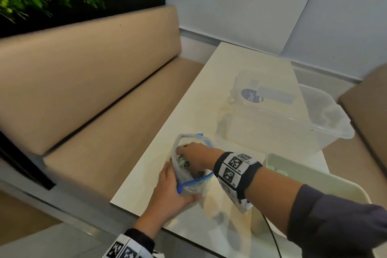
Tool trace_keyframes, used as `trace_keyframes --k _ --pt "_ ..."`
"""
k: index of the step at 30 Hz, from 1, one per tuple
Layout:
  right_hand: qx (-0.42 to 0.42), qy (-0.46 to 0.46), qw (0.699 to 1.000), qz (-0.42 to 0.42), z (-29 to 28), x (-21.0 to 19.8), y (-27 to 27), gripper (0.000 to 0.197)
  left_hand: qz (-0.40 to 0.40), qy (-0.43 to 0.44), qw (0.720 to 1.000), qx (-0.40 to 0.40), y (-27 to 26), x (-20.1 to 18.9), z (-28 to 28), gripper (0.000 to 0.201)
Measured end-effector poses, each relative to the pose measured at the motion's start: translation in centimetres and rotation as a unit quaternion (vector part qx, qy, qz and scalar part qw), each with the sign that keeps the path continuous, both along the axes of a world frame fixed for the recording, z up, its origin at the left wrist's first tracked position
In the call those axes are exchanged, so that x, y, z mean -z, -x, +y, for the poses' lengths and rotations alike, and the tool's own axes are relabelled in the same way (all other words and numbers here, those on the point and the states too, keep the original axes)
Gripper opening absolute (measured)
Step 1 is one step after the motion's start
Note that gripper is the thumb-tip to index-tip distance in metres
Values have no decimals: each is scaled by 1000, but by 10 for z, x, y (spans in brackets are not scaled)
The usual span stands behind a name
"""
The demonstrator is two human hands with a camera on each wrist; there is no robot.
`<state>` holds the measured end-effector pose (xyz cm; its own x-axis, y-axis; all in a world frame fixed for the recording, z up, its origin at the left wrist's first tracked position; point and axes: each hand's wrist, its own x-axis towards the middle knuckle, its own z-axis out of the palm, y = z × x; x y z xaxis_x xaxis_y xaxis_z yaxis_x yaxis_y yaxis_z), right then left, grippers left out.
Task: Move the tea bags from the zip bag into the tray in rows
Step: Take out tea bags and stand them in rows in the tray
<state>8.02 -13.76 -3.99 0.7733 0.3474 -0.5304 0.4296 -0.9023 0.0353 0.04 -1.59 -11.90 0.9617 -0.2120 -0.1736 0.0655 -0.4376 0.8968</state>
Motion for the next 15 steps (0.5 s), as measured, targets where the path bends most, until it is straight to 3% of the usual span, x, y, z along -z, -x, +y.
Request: trace_keyframes --k 7,15 --pt "-40 -51 998 -14 -7 -11 0 35 -7 34 999 -3 0 -3 0 126" --pt "0 -75 997 -22 -6 0 0 14 -13 48 999 6 -3 1 -1 118"
